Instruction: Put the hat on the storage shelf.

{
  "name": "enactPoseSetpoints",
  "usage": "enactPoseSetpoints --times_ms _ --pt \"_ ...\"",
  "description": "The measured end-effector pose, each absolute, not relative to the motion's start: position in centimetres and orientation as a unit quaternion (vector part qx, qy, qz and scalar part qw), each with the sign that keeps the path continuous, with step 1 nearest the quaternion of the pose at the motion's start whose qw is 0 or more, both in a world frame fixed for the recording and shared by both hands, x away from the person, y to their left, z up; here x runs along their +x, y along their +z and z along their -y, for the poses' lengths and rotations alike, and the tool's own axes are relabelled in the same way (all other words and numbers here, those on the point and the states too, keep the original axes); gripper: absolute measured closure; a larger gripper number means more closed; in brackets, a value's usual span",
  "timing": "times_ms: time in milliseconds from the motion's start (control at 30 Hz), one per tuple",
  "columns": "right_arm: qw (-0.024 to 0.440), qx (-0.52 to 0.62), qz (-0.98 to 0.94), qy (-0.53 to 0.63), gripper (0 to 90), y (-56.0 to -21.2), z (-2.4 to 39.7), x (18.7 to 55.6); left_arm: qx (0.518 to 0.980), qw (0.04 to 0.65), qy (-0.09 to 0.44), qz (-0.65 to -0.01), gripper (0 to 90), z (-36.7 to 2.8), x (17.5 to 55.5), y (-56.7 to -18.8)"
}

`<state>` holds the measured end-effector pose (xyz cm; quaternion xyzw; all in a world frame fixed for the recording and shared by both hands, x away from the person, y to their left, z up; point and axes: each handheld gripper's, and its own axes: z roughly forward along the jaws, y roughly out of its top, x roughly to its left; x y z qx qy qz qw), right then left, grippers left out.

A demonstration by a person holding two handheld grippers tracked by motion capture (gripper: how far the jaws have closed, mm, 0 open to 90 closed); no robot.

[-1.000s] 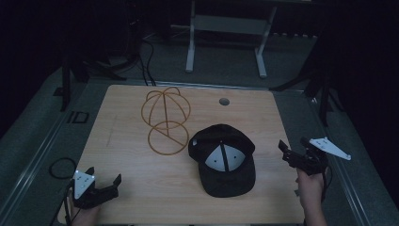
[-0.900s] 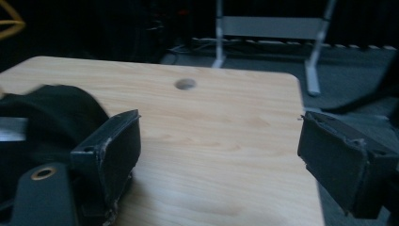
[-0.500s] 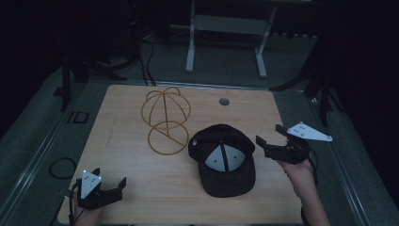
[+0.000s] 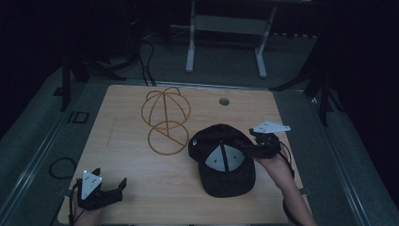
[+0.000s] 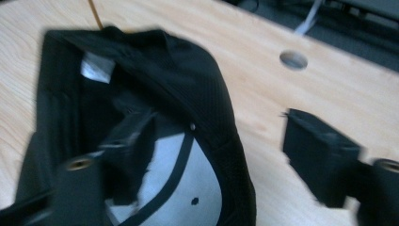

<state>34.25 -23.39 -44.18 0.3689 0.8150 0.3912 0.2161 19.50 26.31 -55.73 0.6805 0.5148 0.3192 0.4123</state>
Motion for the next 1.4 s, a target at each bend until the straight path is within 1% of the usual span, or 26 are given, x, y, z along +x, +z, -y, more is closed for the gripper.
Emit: enactPoseSetpoints --times_ms 33,100,133,167,200,267,300,333,367,500,533,567,600,633,800,900,967,1033,1400 --pt "0.223 0.372 -0.817 0.381 33.7 -44.6 23.2 34.5 0.682 0.414 0.315 -0.513 0.8 -26.3 19.5 -55.7" --pt "0.219 0.381 -0.819 0.368 40.1 -45.4 23.0 34.9 0.681 0.415 0.315 -0.515 0.8 -26.3 19.5 -55.7" --pt "0.222 0.385 -0.82 0.36 41.5 -45.7 22.8 34.9 0.683 0.416 0.312 -0.513 0.8 -26.3 19.5 -55.7" --pt "0.228 0.391 -0.82 0.35 46.7 -46.3 22.5 35.1 0.683 0.416 0.31 -0.513 0.8 -26.3 19.6 -55.8" --pt "0.228 0.391 -0.82 0.35 46.7 -46.3 22.5 35.1 0.683 0.417 0.308 -0.515 0.8 -26.3 19.6 -55.8" --pt "0.236 0.401 -0.818 0.339 54.0 -46.7 22.3 35.1 0.685 0.416 0.302 -0.515 0.8 -26.3 19.7 -55.9" --pt "0.245 0.41 -0.817 0.324 63.3 -46.9 22.1 35.2 0.688 0.414 0.298 -0.516 0.8 -26.2 19.7 -56.0" --pt "0.245 0.41 -0.817 0.324 63.3 -46.9 22.1 35.2 0.691 0.412 0.295 -0.515 0.8 -26.2 19.8 -56.0" --pt "0.254 0.412 -0.816 0.315 64.0 -47.0 21.9 35.1 0.693 0.41 0.291 -0.517 0.8 -26.2 19.8 -56.1" --pt "0.264 0.417 -0.816 0.301 73.4 -46.9 21.4 35.2 0.696 0.406 0.287 -0.518 0.8 -26.1 19.9 -56.3" --pt "0.261 0.418 -0.815 0.303 75.9 -46.9 21.4 35.2 0.696 0.407 0.286 -0.518 0.8 -26.2 19.9 -56.3" --pt "0.264 0.426 -0.81 0.304 82.2 -47.0 21.3 35.3 0.696 0.408 0.285 -0.518 0.8 -26.2 19.9 -56.3" --pt "0.264 0.426 -0.81 0.304 82.2 -47.0 21.3 35.3 0.696 0.408 0.286 -0.518 0.8 -26.2 19.9 -56.3" --pt "0.264 0.429 -0.807 0.307 86.9 -47.2 21.3 35.4 0.695 0.41 0.284 -0.518 0.8 -26.2 19.9 -56.2" --pt "0.256 0.443 -0.798 0.319 88.3 -47.2 21.4 35.4 0.696 0.409 0.282 -0.519 0.8 -26.2 19.9 -56.2" --pt "0.24 0.446 -0.789 0.348 88.4 -46.9 21.5 35.1 0.694 0.415 0.275 -0.52 0.8 -26.1 19.9 -56.2" --pt "0.239 0.447 -0.786 0.355 88.5 -46.8 21.5 34.9 0.695 0.417 0.274 -0.518 0.8 -25.9 19.8 -56.2" --pt "0.228 0.446 -0.778 0.379 88.6 -46.2 21.5 34.6 0.697 0.419 0.272 -0.515 0.8 -25.6 19.7 -56.1" --pt "0.213 0.431 -0.77 0.419 88.7 -44.0 21.1 33.6 0.71 0.445 0.236 -0.492 0.8 -23.0 19.7 -55.8"
